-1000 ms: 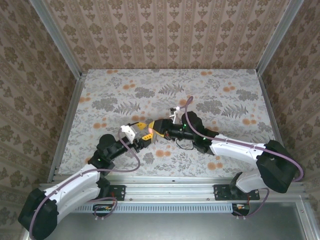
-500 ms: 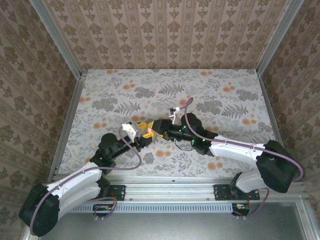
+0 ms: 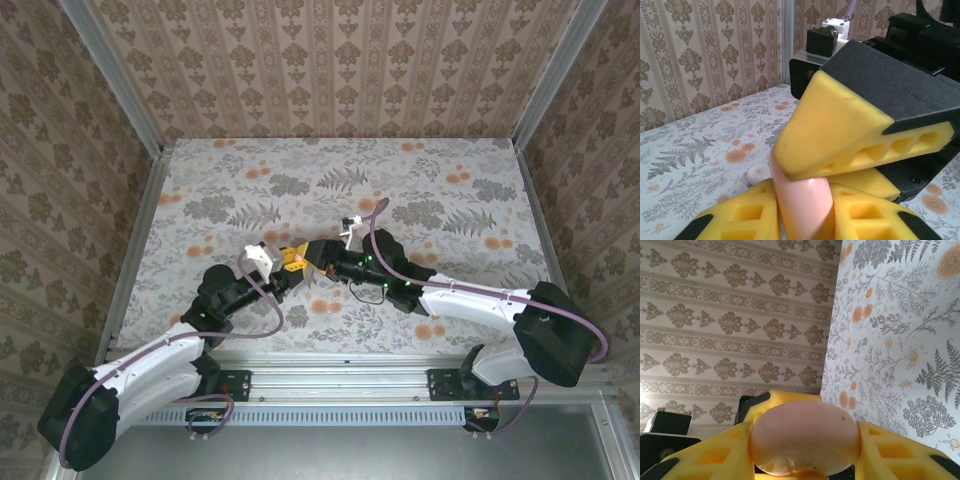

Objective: Insert the wireless bluetooth earbuds into the charging case

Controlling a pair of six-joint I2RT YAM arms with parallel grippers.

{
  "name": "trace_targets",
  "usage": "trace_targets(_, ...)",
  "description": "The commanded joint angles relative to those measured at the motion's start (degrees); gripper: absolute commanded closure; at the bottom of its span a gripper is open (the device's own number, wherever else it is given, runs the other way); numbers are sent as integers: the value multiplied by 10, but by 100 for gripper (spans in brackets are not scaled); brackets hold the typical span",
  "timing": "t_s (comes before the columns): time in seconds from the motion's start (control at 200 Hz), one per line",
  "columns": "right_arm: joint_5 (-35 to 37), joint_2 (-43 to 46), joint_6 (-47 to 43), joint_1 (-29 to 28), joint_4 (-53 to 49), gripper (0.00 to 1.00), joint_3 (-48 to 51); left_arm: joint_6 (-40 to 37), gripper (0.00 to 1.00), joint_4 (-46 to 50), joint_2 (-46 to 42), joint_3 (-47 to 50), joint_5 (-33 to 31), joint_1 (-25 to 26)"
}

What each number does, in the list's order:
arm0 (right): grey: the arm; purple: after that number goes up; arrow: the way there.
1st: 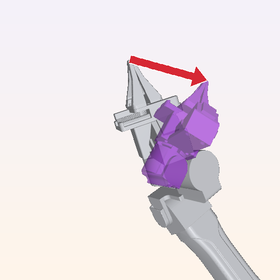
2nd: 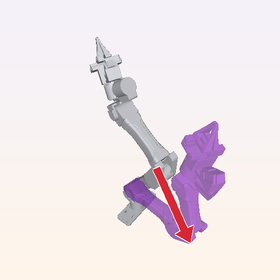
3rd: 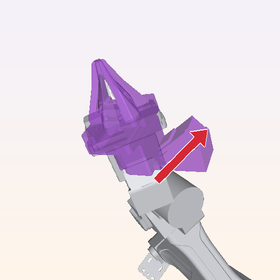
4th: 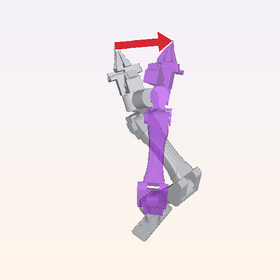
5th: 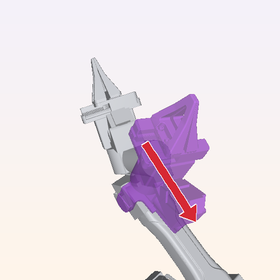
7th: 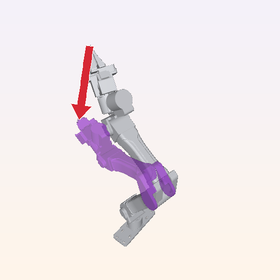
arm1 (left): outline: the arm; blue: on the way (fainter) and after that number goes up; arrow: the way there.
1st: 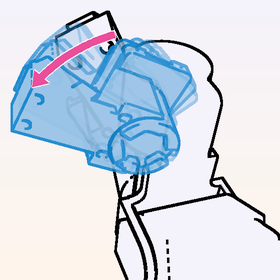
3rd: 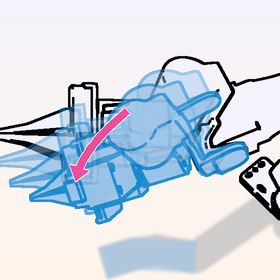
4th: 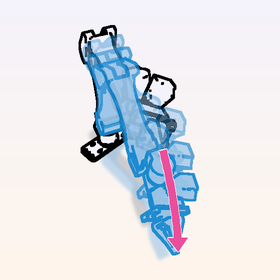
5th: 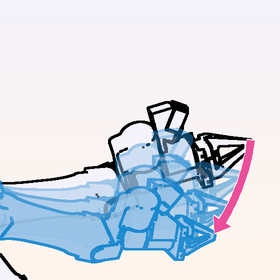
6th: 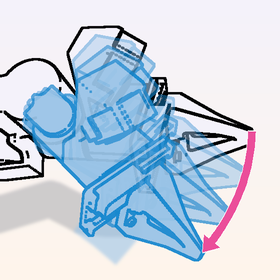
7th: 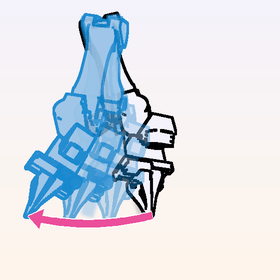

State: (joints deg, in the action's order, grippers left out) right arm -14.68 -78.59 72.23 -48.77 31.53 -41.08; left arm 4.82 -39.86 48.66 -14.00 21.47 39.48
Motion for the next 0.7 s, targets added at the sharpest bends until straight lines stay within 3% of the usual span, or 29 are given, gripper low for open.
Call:
trace_targets(0.0, -1, 29, -17, -9, -22, 45, 16, -3, 81, 6, -14, -33, 7, 0)
trace_targets(0.095, 10, 62, -65, 3, -76, 35, 17, -6, 83, 32, -21, -38, 13, -3)
trace_targets(0.325, 41, 168, -238, 50, -202, 30, 28, -24, 84, 116, -15, -65, 83, -14)
trace_targets(0.51, -28, 231, -400, 101, -201, 32, 56, -44, 85, 162, 6, -98, 158, -15)
trace_targets(0.695, -117, 283, -656, 116, -285, 20, 39, -85, 85, 223, 36, -142, 250, -15)
